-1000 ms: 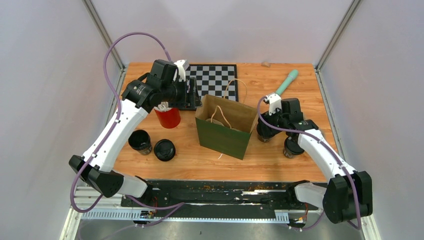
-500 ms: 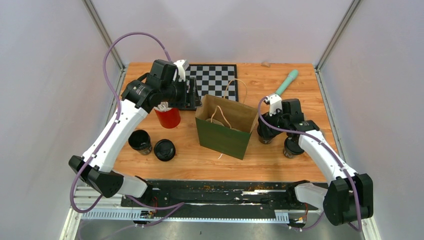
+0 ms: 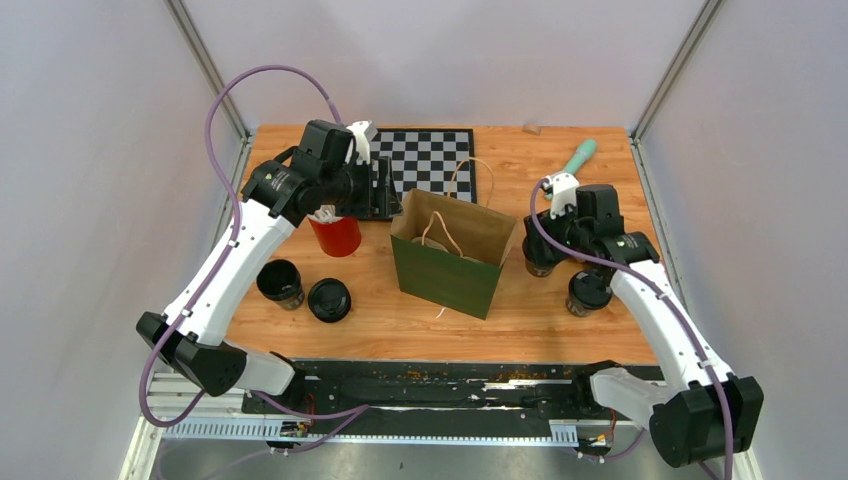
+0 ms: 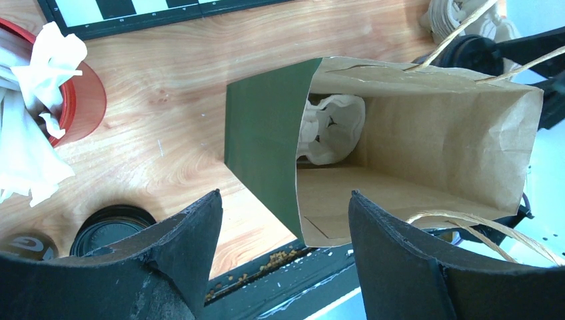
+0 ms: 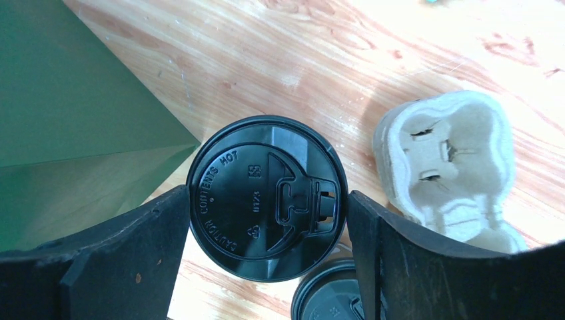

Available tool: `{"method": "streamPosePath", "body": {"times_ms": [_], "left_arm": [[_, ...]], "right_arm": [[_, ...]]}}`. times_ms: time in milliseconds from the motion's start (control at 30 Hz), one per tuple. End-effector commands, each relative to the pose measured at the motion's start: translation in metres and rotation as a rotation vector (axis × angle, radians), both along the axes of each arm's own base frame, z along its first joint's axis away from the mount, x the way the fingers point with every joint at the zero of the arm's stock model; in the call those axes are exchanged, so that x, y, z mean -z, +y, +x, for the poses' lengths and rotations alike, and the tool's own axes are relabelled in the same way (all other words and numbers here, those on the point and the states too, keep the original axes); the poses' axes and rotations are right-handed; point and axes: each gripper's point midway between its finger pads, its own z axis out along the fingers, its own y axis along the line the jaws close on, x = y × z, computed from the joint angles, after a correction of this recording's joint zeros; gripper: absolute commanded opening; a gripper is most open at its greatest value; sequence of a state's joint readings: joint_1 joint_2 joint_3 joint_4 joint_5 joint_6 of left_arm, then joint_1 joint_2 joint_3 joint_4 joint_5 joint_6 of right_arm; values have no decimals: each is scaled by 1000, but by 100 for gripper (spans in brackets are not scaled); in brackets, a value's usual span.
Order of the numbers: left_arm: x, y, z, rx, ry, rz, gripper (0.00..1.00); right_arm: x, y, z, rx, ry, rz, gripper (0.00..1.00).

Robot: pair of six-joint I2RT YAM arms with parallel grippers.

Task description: Pack the takeout coffee

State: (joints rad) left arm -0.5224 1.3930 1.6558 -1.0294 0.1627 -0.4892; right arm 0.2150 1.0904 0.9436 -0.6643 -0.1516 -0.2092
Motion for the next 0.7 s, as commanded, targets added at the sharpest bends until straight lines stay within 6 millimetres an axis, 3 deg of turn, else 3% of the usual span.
{"method": "streamPosePath", "body": {"times_ms": [0, 500, 667], "left_arm": [[-18, 4, -4, -5, -46, -20, 77], [-10, 3, 6, -15, -58, -7, 77], [-5, 3, 10, -17, -55, 11, 76]], "right_arm": [[-56, -3, -2, 41, -86, 24, 79], [-225, -3, -36, 16, -338, 99, 77], [-264, 11, -42, -35, -392, 129, 77]]}}
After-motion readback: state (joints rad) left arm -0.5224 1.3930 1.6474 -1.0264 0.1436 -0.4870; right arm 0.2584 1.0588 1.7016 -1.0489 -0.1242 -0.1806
